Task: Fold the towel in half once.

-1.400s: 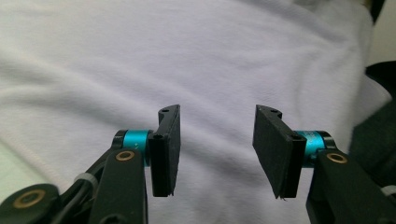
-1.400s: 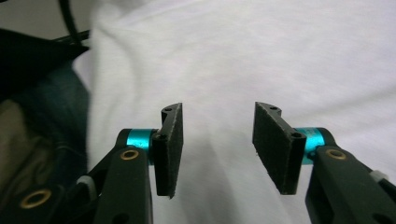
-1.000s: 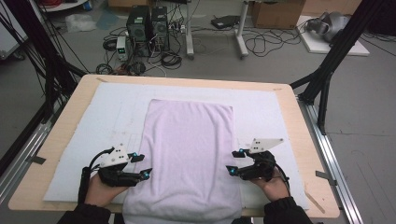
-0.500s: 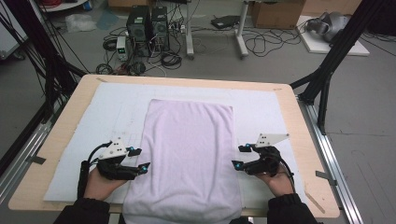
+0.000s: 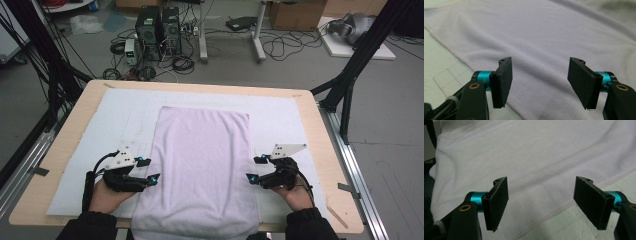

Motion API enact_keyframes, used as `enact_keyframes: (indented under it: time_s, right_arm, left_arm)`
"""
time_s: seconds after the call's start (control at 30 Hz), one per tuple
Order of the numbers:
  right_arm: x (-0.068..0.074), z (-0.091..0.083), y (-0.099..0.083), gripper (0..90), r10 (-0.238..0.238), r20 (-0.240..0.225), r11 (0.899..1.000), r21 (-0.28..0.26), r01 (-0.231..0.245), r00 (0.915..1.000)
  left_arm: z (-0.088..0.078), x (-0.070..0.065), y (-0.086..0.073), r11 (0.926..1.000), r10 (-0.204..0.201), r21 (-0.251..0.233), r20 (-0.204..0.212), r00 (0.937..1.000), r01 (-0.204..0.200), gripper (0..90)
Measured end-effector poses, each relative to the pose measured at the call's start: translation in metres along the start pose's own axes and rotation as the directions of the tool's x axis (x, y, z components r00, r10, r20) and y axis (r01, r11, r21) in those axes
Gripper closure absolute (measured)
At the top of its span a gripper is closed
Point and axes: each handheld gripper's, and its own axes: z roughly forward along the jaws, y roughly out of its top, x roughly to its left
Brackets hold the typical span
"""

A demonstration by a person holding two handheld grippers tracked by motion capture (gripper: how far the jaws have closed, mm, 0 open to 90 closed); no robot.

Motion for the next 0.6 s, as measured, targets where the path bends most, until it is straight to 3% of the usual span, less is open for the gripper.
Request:
enact_keyframes:
  time_s: [0.27,0.43,0.6]
  right_arm:
    - [-0.011,-0.002,0.010,22.8,0.019,-0.013,1.000,-0.018,-0.019,0.9997]
    - [-0.028,-0.007,0.021,21.9,0.035,0.003,0.999,-0.032,-0.035,0.9994]
    - [-0.046,-0.010,0.038,21.4,0.035,0.039,0.999,0.005,-0.036,0.9986]
  left_arm:
    - [0.003,0.013,0.010,1.0000,0.001,0.003,-0.005,1.0000,-0.001,38.6]
    - [0.006,0.030,0.023,0.9998,-0.014,0.011,-0.018,0.9997,0.014,38.9]
    - [0.007,0.046,0.043,0.9999,-0.014,0.006,-0.044,0.9989,0.014,42.4]
